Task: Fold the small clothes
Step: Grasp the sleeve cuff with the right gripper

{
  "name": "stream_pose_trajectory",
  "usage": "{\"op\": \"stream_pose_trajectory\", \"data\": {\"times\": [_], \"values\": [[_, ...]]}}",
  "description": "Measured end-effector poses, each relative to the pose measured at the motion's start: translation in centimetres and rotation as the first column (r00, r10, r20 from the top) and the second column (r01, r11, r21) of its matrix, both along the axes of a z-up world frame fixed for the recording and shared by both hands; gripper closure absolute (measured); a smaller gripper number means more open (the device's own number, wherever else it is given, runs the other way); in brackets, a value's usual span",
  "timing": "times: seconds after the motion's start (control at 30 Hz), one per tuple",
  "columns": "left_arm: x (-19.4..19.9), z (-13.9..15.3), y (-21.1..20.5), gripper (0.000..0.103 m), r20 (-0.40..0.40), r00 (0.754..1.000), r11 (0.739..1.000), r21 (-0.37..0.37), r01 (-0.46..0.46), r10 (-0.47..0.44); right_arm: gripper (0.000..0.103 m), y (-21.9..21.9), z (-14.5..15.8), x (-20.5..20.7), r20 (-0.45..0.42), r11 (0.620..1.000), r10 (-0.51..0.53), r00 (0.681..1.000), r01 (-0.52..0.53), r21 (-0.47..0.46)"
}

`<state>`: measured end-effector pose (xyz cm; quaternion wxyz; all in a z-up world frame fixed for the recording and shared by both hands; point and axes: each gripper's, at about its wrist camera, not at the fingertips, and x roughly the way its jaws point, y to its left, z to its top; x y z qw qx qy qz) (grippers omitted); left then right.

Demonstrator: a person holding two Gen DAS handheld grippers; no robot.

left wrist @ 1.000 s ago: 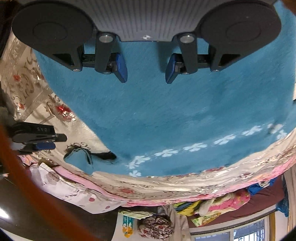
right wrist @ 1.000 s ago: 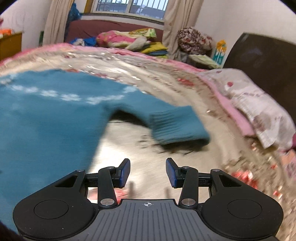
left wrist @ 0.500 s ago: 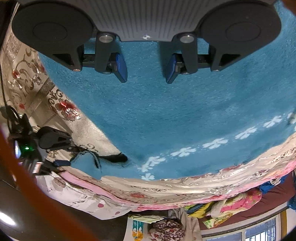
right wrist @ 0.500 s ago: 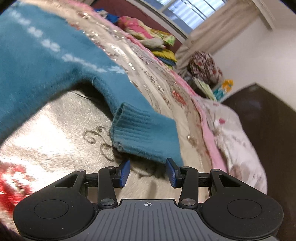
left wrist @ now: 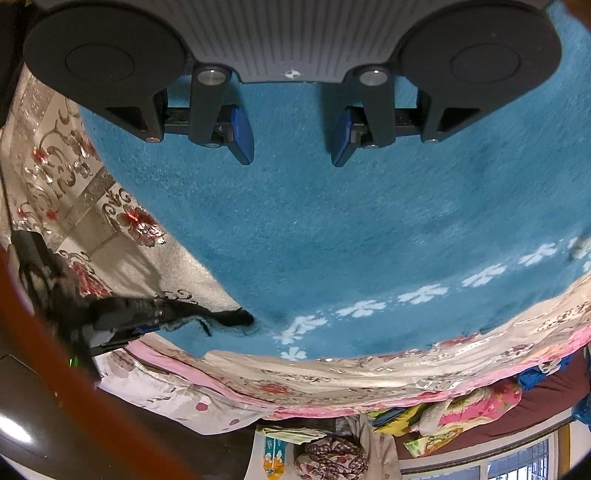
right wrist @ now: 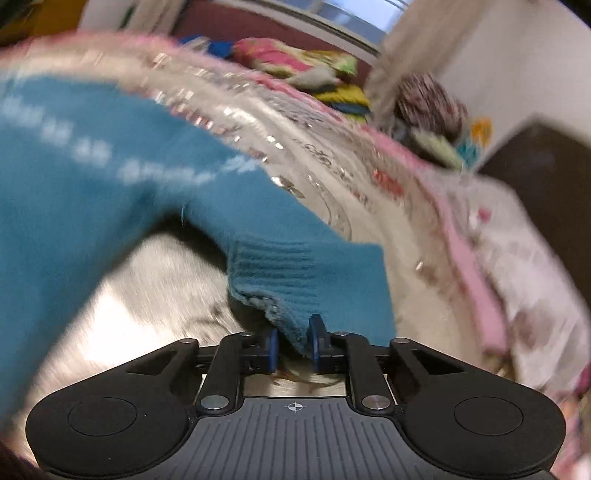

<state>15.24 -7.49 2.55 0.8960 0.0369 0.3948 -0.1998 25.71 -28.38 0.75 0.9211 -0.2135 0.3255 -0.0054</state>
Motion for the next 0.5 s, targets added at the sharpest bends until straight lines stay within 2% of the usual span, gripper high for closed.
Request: {"op": "stream_pose_trajectory", "data": {"times": [0.07, 0.13, 0.27, 0.37, 0.5], "values": [[-0.4, 0.1, 0.6, 0.052, 0.003, 1.000, 1.000, 0.003, -0.008, 0.008, 0.092, -0.8, 1.3, 0.2, -0.009, 0.989, -0.048, 0.999, 0.048, 0.138], [-0.9, 0.4, 1.3, 0.051, 0.008, 1.000, 1.000, 0.006, -0.016, 0.016, 0.093, -1.5, 2.7, 0.2, -0.017, 0.960, -0.092, 0.996, 0.094, 0.265], [-1.7, 0.6, 3.1, 0.051, 0.024, 0.999, 1.000, -0.003, -0.025, 0.025, 0.093, -1.9, 5.5, -0.5, -0.023, 0.868, -0.152, 0.988, 0.145, 0.475], [-1.9, 0.6, 4.7, 0.048, 0.028, 0.999, 0.999, -0.025, -0.042, 0.043, 0.093, -0.7, 6.9, 0.0, -0.050, 0.797, -0.163, 0.985, 0.161, 0.582], [-2.2, 0.7, 6.9, 0.047, 0.042, 0.997, 0.996, -0.065, -0.068, 0.071, 0.094, 2.8, 8.0, 1.6, -0.071, 0.732, -0.127, 0.989, 0.142, 0.666]]}}
